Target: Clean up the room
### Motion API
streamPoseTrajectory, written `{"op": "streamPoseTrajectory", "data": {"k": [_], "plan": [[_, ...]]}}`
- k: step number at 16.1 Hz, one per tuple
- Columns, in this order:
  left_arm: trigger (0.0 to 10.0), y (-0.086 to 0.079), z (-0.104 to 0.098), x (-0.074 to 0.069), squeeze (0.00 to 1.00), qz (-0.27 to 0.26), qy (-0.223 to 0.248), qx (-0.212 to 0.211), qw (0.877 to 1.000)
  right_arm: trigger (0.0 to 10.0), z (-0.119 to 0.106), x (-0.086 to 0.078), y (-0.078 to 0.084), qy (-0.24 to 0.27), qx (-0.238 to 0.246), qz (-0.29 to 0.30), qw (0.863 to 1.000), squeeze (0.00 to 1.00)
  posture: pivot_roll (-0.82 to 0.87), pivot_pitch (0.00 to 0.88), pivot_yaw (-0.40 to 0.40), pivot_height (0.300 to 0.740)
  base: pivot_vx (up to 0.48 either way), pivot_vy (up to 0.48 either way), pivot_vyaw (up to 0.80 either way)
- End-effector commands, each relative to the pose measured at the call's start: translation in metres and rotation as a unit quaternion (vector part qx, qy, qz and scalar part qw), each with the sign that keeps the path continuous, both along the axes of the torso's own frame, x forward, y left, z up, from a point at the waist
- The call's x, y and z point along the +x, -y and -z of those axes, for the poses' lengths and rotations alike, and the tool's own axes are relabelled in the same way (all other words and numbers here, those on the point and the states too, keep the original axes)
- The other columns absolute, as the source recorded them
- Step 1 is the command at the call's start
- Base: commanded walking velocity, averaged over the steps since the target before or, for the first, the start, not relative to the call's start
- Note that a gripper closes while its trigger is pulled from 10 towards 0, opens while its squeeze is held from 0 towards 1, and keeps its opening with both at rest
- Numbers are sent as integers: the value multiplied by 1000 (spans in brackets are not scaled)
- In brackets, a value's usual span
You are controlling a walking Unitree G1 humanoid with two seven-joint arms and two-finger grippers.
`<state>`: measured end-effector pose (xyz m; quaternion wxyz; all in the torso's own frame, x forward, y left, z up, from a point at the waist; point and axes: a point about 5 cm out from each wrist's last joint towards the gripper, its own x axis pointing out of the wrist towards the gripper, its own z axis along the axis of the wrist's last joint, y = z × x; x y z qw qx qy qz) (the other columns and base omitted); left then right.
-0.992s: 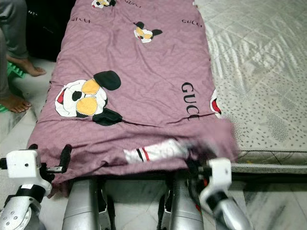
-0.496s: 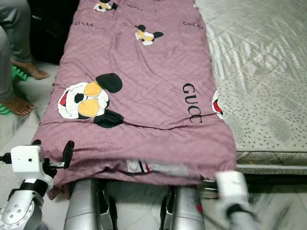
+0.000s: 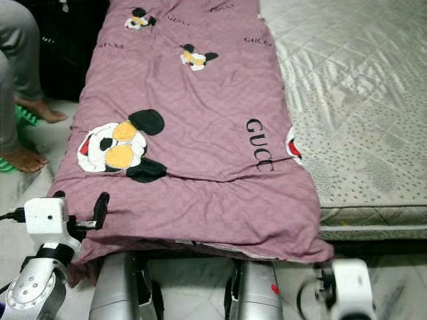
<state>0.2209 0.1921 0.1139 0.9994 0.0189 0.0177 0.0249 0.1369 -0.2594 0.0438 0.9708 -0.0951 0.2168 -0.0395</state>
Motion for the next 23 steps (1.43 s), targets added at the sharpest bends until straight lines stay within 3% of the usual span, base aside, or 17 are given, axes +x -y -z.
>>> {"op": "streamPoseTrajectory", "data": {"k": [1,3,4,5,7,8,9,11,13,14,15,18,20,22,23], "plan": [[10000,-3,5,-1,0,-1,-8,1,1000,10000,-7,-9,0,12,2,-4,1000,1000,-11,176,9,547,0,0,0],[10000,-3,5,1,0,0,-6,0,1000,10000,-11,-24,5,11,-8,-8,1000,1000,-29,170,13,547,0,0,0],[10000,-2,5,3,0,2,-4,-1,1000,10000,-19,-24,10,26,-24,-9,999,1000,-37,170,20,547,0,0,0],[10000,-2,5,6,0,4,-1,-1,1000,10000,-34,-12,14,63,-44,-12,997,1000,-47,165,24,547,0,0,0],[10000,1,4,11,0,8,5,-3,1000,10000,-65,28,3,145,-39,-18,989,1000,-50,153,28,547,0,0,0],[10000,3,3,14,0,9,10,-6,1000,10000,-85,57,-16,198,-16,-36,979,1000,-47,149,27,547,0,0,0],[10000,4,1,16,0,9,16,-7,1000,10000,-93,76,-35,221,27,-50,974,1000,-39,141,27,547,0,0,0],[10000,5,0,18,0,8,20,-11,1000,10000,-96,108,-70,225,82,-95,966,1000,-28,133,28,547,0,0,0],[10000,6,0,20,0,9,21,-15,1000,10000,-85,138,-96,197,94,-122,968,1000,-2,129,25,547,0,0,0],[10000,7,-4,20,0,8,27,-20,999,10000,-81,153,-105,179,85,-128,972,1000,22,129,11,547,0,0,0],[10000,6,-9,18,0,5,33,-23,999,10000,-74,159,-103,155,76,-123,977,1000,30,128,4,547,0,0,0],[10000,6,-12,14,0,4,40,-27,999,10000,-49,153,-79,85,51,-89,991,1000,31,132,-10,547,0,0,0],[10000,7,-10,13,0,1,38,-31,999,10000,-16,126,-46,-2,35,-42,998,1000,21,138,-14,547,0,0,0],[10000,12,-9,13,0,9,34,-36,999,10000,5,95,-25,-62,24,-20,998,1000,6,142,-10,547,0,0,0],[10000,12,-9,13,0,10,33,-36,999,10000,6,90,-23,-66,22,-20,997,1000,6,142,-10,547,0,0,0]]}}
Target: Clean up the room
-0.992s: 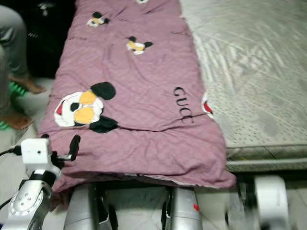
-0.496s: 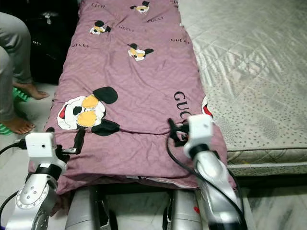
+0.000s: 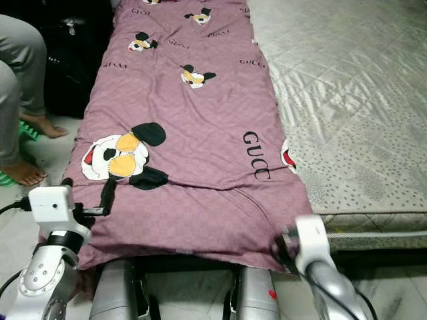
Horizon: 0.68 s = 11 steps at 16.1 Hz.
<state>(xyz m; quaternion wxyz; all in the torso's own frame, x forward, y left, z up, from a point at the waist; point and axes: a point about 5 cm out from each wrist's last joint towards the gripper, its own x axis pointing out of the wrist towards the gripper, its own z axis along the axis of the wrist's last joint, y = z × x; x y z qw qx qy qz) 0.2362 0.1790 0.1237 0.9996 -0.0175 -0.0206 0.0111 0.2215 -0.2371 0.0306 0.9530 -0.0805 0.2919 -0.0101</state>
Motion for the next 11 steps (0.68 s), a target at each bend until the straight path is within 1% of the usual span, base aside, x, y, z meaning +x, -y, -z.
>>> {"op": "streamPoseTrajectory", "data": {"k": [1,2,3,4,5,6,7,8,9,10,11], "plan": [[10000,-2,1,-1,0,-3,-6,0,1000,10000,-4,-6,3,2,-2,-2,1000,1000,3,141,-7,547,0,0,0],[10000,-3,0,1,0,-2,-6,1,1000,10000,-1,-21,10,-13,-9,-1,1000,1000,-5,139,-4,547,0,0,0],[10000,-4,0,2,0,-1,-5,2,1000,10000,1,-31,15,-24,-15,-2,1000,1000,-9,138,-1,547,0,0,0],[10000,-4,0,4,0,0,-4,3,1000,10000,-3,-33,16,-14,-15,-2,1000,1000,-12,138,0,547,0,0,0],[10000,-3,-1,4,0,1,-3,3,1000,10000,-12,-27,18,22,-25,2,999,1000,-14,136,2,547,0,0,0],[10000,-4,-1,5,0,0,-1,4,1000,10000,-28,-16,19,78,-26,9,997,1000,-16,133,4,547,0,0,0],[10000,-4,-1,5,0,-2,0,4,1000,10000,-40,-6,18,116,-36,8,993,1000,-17,128,5,547,0,0,0],[10000,-5,-2,6,0,-10,6,6,1000,10000,-89,28,7,252,-60,13,966,1000,-13,119,7,547,0,0,0],[10000,-5,-3,6,0,-10,8,7,1000,10000,-102,36,1,284,-55,15,957,1000,-6,104,9,547,0,0,0],[10000,-5,-5,8,0,-11,12,6,1000,10000,-113,45,-9,312,-32,13,949,1000,-2,94,10,547,0,0,0],[10000,-5,-7,10,0,-12,17,6,1000,10000,-118,53,-24,323,-1,3,946,949,0,86,11,547,0,0,0]]}}
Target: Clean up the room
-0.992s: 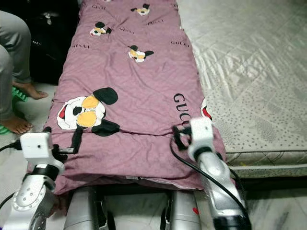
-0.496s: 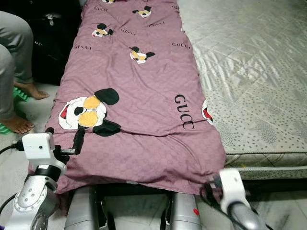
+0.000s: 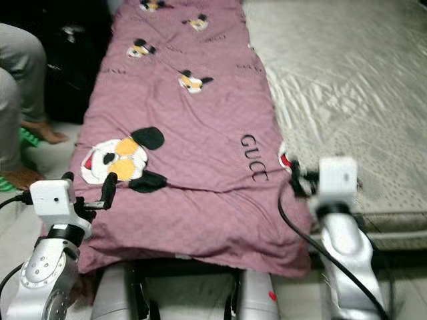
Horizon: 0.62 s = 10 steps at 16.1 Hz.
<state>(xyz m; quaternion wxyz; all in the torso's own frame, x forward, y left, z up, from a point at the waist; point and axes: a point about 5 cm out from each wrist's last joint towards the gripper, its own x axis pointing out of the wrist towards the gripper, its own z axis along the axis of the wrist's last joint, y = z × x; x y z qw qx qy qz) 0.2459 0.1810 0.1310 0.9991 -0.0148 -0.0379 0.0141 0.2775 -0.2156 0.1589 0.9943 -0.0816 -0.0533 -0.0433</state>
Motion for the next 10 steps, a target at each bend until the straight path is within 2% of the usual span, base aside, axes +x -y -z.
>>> {"op": "streamPoseTrajectory", "data": {"k": [1,2,6,10], "plan": [[10000,-2,-2,1,0,-8,4,2,1000,10000,10,1,-14,-21,32,-21,999,490,2,71,13,547,0,0,0],[10000,-1,-4,1,0,-3,9,-4,1000,10000,12,4,-27,-23,54,-42,997,0,3,64,13,547,0,0,0],[10000,4,3,1,0,3,3,-7,1000,10000,13,9,-43,-6,105,-57,993,0,5,21,21,547,0,0,0],[10000,7,1,7,0,9,9,-9,1000,10000,2,17,-37,19,110,-58,992,0,1,11,27,587,0,0,0]]}}
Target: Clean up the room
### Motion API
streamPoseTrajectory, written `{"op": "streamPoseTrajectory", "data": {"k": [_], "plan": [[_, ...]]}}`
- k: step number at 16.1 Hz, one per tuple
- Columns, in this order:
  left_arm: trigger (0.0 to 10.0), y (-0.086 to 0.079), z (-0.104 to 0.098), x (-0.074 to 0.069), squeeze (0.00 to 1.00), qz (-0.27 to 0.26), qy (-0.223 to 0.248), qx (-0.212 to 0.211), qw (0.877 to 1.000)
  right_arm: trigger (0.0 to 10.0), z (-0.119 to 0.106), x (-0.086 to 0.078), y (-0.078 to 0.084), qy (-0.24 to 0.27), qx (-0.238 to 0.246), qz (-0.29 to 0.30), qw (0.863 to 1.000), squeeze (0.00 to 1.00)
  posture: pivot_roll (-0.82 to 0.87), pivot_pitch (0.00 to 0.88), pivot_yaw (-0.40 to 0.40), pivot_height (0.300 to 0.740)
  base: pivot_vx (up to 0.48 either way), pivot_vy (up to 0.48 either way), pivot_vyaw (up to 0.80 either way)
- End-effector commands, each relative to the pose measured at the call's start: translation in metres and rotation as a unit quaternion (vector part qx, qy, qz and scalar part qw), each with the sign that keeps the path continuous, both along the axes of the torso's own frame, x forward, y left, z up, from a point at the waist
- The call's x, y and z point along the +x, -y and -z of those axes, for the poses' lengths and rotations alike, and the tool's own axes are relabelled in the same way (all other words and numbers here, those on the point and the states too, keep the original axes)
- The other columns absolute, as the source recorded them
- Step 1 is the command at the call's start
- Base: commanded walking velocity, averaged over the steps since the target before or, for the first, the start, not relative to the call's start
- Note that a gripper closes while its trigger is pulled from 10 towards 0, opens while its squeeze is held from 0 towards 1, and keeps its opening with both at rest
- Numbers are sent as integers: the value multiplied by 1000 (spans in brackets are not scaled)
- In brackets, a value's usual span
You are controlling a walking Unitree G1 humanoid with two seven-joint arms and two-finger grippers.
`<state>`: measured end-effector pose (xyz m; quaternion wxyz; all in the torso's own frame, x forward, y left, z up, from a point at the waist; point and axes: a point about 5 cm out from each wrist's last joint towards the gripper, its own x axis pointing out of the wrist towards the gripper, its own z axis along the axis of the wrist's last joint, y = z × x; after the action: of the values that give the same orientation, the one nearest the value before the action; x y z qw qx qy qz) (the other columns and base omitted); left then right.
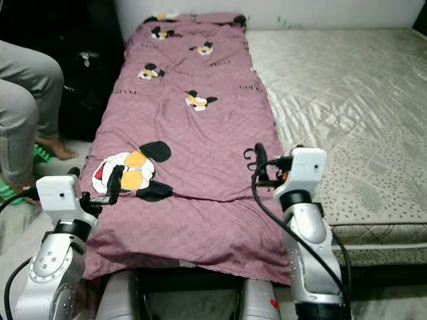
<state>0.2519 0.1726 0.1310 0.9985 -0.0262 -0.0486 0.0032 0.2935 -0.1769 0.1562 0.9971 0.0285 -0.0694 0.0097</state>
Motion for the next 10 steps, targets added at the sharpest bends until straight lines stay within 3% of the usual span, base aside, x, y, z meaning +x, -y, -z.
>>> {"op": "streamPoseTrajectory", "data": {"k": [1,10], "plan": [[10000,-1,2,1,0,-1,-3,2,1000,10000,-1,1,3,2,5,4,1000,0,-1,9,28,597,0,0,0],[10000,2,5,5,0,3,-3,1,1000,10000,-2,4,4,8,10,6,1000,0,-6,0,33,695,0,0,0]]}}
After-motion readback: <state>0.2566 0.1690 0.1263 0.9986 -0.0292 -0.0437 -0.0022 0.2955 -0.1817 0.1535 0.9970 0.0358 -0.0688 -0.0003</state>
